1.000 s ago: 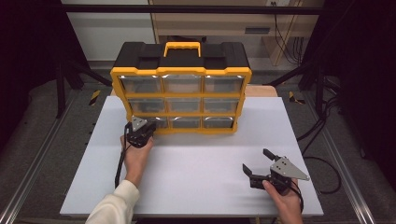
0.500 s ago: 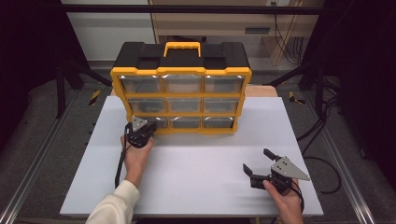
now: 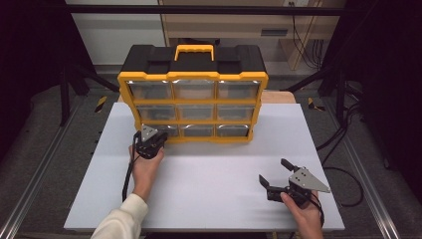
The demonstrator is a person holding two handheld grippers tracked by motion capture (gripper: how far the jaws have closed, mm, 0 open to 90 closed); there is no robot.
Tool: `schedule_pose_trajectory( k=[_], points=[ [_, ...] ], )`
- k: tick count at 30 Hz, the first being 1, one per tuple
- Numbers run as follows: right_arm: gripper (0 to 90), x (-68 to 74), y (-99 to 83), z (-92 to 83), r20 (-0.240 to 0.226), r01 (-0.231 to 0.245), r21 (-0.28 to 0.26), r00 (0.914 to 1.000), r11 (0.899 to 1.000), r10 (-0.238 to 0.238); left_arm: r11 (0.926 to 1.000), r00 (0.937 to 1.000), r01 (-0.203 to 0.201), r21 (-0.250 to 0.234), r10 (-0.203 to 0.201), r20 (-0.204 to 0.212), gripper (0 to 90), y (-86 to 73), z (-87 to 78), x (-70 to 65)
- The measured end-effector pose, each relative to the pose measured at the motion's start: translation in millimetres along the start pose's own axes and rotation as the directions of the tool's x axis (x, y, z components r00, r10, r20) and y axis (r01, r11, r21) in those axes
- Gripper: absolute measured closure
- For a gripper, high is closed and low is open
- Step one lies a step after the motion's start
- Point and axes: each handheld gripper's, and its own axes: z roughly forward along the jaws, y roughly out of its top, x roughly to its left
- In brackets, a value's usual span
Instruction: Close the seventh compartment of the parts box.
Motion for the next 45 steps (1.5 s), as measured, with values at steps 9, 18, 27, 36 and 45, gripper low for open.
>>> schedule_pose_trajectory(
  k=[9,18,27,36,45],
  points=[
    [5.6,0.5,0.0,0.3,-0.002,0.005,0.001,1.0,1.0,-0.005,0.9997,0.9991,-0.004,-0.023,0.005,0.042,89.6,1.9,-5.7,-7.3],
    [5.5,0.6,0.4,-0.9,0.0,0.006,0.009,1.0,1.0,-0.006,0.9997,0.9988,0.006,-0.024,-0.005,0.05,56.8,-8.3,-17.8,-17.3],
    [5.5,1.9,0.3,-0.1,-0.003,0.009,0.009,1.0,1.0,-0.009,0.9981,0.9962,-0.027,-0.055,0.031,0.081,37.9,-11.7,-29.6,-21.1],
    [5.5,1.9,0.3,0.0,0.0,0.009,0.009,1.0,1.0,-0.009,0.9944,0.9912,-0.059,-0.088,0.069,0.113,20.6,-10.7,-32.5,-29.1],
    [5.5,1.5,0.4,-0.8,-0.001,0.006,0.009,1.0,1.0,-0.006,0.9899,0.9814,-0.09,-0.11,0.107,0.159,10.7,-10.8,-33.8,-33.4]
  ],
)
